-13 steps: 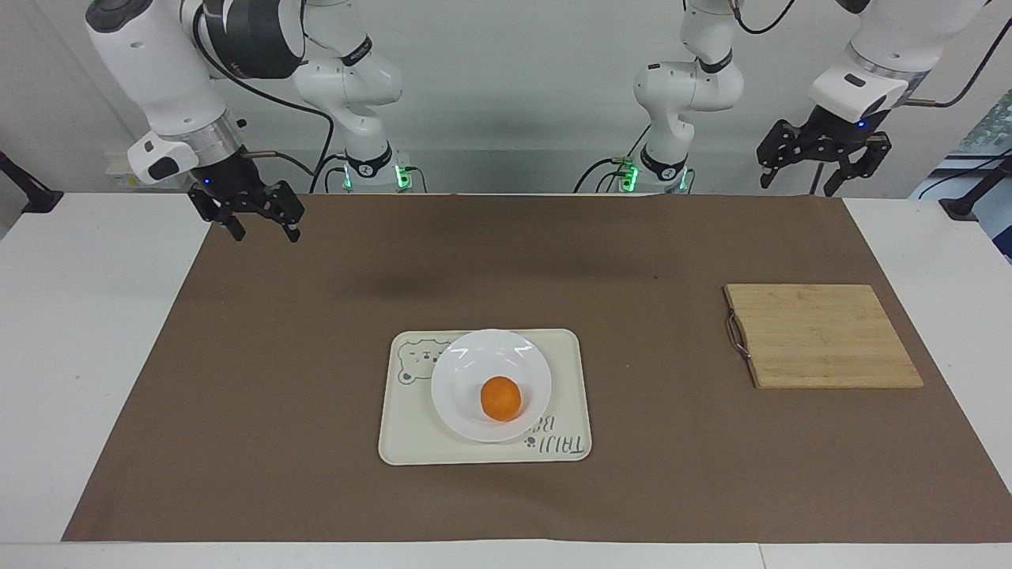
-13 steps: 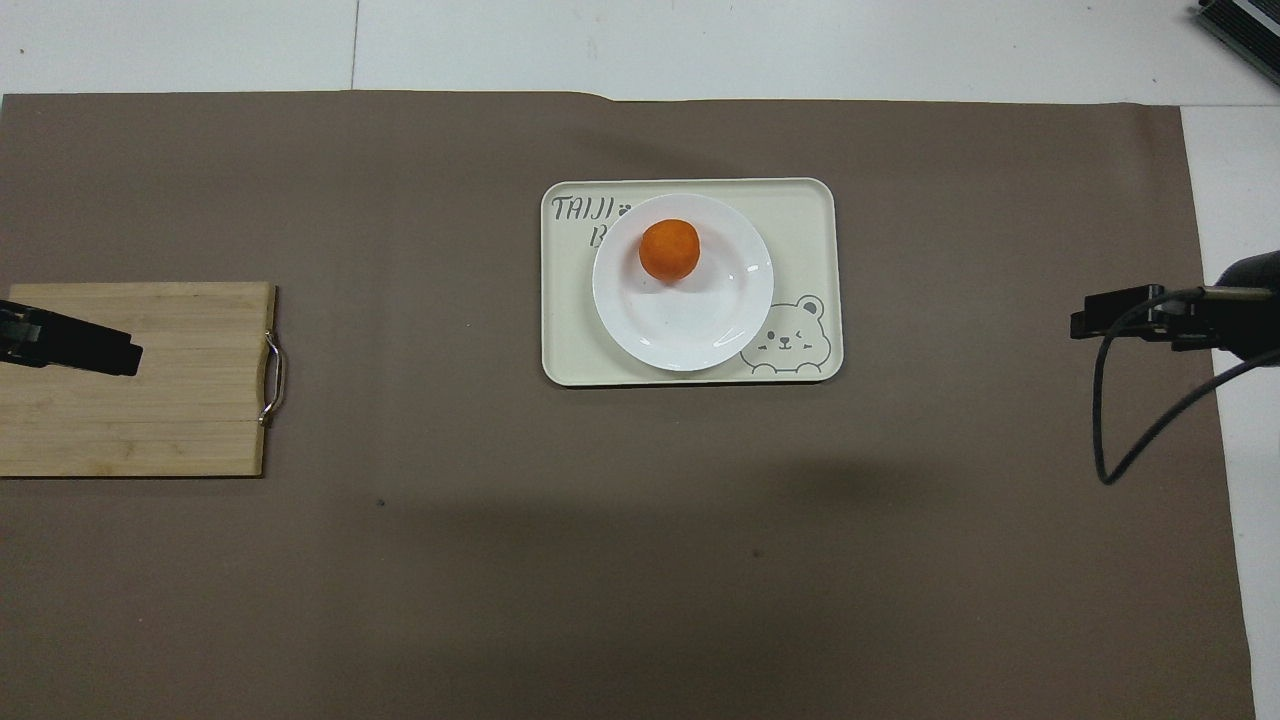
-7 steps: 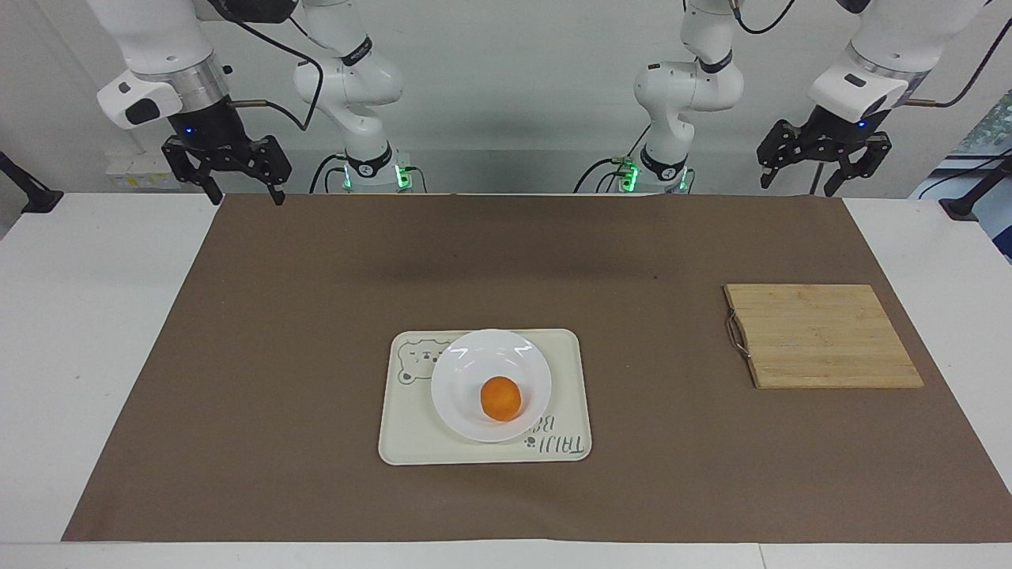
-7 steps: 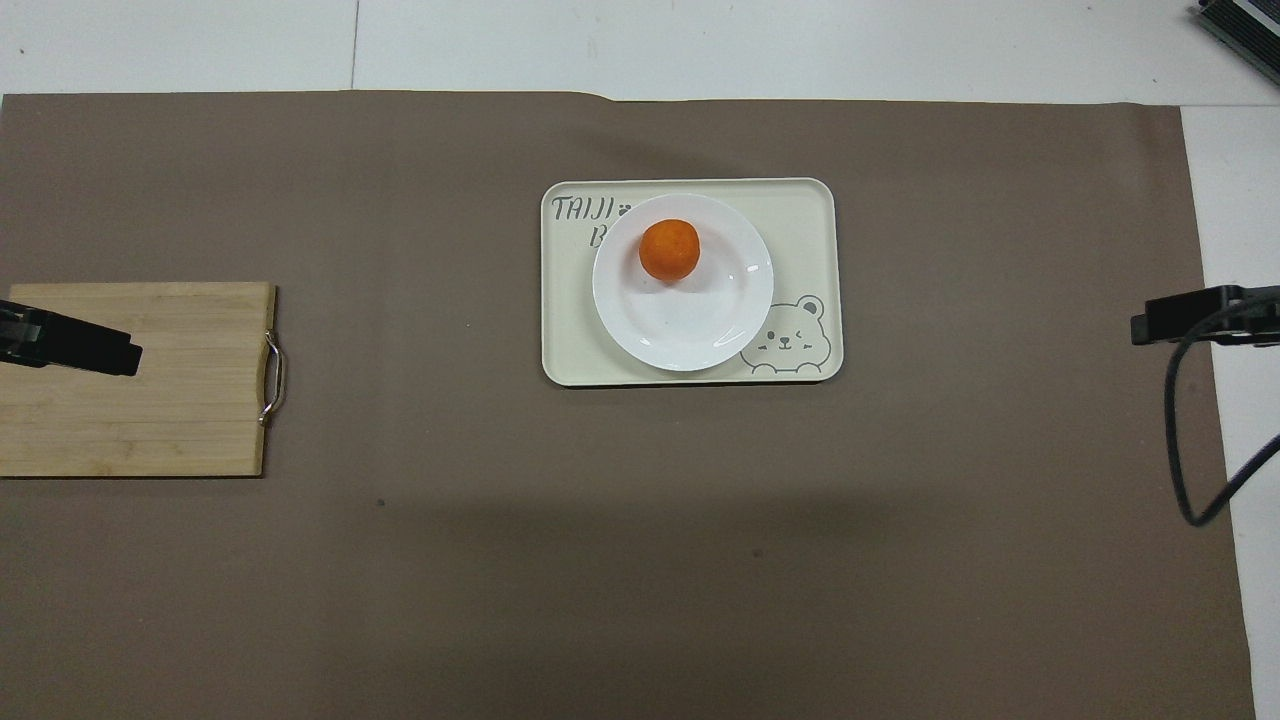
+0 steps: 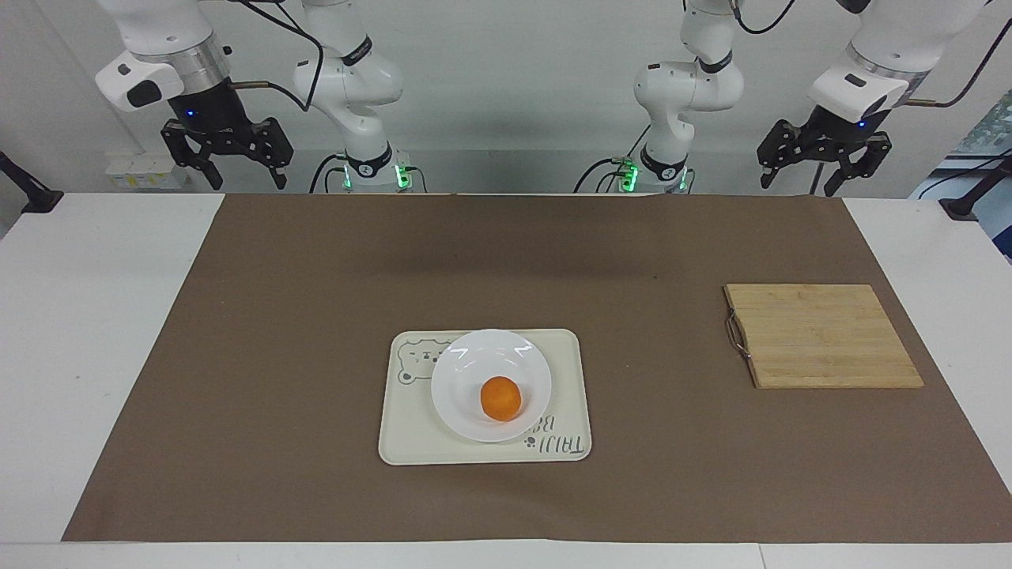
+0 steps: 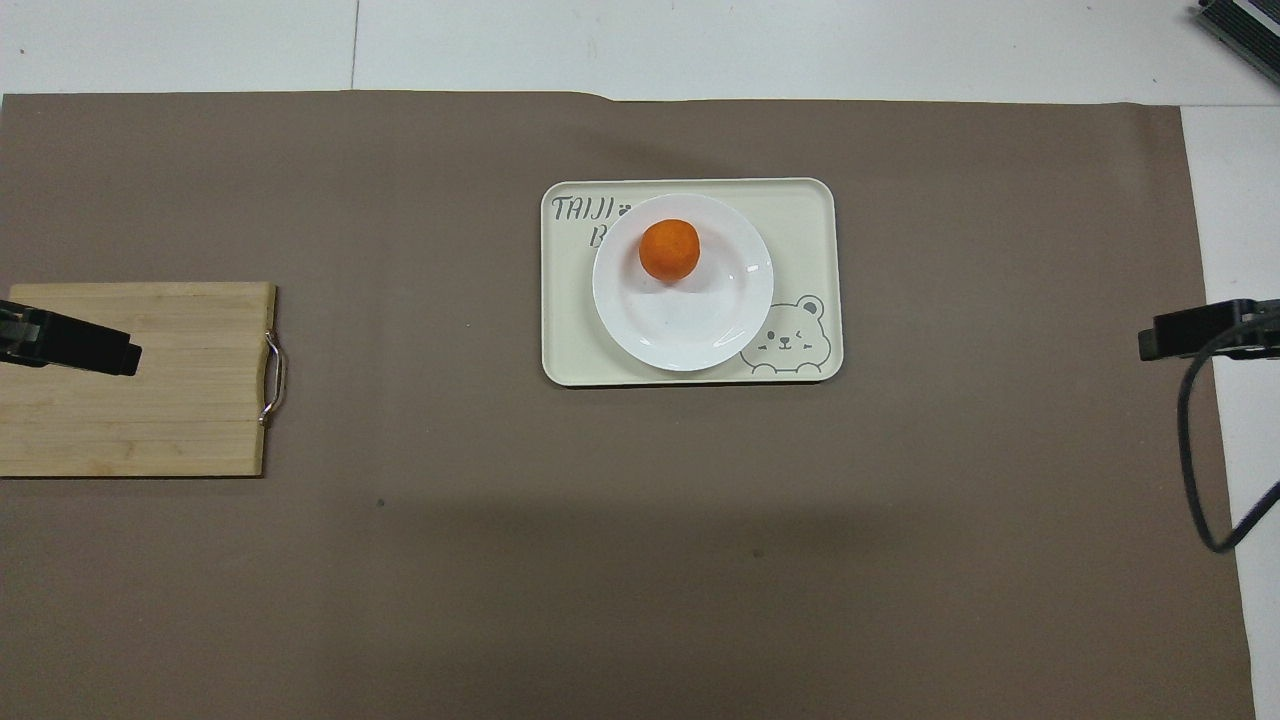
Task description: Place orange and plate with both arms
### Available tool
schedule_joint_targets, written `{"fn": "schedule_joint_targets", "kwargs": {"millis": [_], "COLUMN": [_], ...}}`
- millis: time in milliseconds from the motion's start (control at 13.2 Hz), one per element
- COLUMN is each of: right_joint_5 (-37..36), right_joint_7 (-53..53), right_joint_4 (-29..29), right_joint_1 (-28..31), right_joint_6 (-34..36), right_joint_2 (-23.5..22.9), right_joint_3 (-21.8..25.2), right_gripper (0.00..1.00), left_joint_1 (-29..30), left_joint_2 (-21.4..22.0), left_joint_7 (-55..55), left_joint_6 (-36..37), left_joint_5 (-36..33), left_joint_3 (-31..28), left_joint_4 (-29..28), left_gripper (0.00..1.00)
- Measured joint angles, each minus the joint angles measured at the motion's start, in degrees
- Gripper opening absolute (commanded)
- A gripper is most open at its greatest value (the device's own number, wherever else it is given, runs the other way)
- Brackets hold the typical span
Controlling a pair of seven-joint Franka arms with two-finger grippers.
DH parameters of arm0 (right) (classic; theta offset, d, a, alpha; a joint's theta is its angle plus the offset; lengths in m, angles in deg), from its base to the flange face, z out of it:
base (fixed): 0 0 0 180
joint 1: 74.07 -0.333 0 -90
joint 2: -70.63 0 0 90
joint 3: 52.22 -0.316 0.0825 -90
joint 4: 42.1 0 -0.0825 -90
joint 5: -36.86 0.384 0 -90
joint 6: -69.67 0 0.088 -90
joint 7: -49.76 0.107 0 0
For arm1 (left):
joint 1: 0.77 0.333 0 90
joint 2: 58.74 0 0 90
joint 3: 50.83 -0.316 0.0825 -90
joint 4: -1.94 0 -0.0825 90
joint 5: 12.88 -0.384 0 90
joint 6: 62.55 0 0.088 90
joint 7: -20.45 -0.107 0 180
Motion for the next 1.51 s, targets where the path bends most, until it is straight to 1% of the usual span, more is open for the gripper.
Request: {"fn": "schedule_joint_targets", "kwargs": {"millis": [227,453,604,831,1510], "right_joint_5": [0.0,0.0,-0.01,-0.01,-1.88], "right_joint_7": [-0.07,-0.91,-3.05,-3.75,-5.53], "right_joint_4": [-1.58,-1.76,-1.21,1.14,0.97], "right_joint_1": [0.01,0.0,0.11,0.24,0.26], "right_joint_6": [-0.64,-0.58,-0.2,3.27,3.59], "right_joint_2": [0.51,0.82,1.22,1.67,1.87], "right_joint_3": [0.0,-0.06,0.05,0.33,0.38], "right_gripper": [1.0,1.0,1.0,1.0,1.0], "left_joint_1": [0.07,0.07,0.08,0.08,0.08], "left_joint_2": [0.0,0.22,0.52,0.63,0.63], "left_joint_7": [0.01,0.02,0.02,0.02,0.02], "left_joint_6": [0.37,2.68,3.25,3.21,3.17], "left_joint_5": [0.0,0.0,0.0,0.0,0.0], "left_joint_3": [-0.22,-0.27,-0.28,-0.29,-0.29], "left_joint_4": [0.0,0.0,0.0,0.0,0.0], "left_gripper": [1.0,1.0,1.0,1.0,1.0]}}
